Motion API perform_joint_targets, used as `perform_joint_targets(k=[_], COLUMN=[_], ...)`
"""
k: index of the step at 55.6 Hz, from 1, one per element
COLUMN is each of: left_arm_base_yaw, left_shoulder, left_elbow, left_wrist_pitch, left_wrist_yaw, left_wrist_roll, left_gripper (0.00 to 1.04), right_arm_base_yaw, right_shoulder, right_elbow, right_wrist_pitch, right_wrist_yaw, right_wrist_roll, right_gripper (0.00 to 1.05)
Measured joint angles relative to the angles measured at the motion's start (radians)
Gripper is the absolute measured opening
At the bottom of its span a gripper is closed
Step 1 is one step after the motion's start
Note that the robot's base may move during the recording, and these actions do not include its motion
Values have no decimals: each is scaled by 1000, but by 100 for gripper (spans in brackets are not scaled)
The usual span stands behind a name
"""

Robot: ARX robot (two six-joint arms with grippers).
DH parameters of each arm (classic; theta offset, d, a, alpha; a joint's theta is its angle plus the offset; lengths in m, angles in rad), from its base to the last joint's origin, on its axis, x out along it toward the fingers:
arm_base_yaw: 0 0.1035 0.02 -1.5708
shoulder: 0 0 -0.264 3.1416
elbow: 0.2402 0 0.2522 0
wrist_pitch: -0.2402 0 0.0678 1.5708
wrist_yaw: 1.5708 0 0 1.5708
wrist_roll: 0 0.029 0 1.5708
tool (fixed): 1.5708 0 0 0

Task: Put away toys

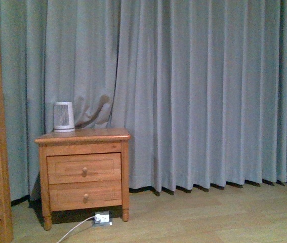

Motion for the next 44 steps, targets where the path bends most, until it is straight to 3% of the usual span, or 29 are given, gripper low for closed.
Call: perform_joint_targets(k=[44], left_arm_base_yaw=[0], left_shoulder=[0], left_elbow=[0], left_wrist_pitch=[0], left_wrist_yaw=[0], left_wrist_roll=[0], left_gripper=[98], right_arm_base_yaw=[0], right_shoulder=[0], right_elbow=[0], right_wrist_pitch=[0], right_wrist_yaw=[0], right_wrist_roll=[0], right_gripper=[5])
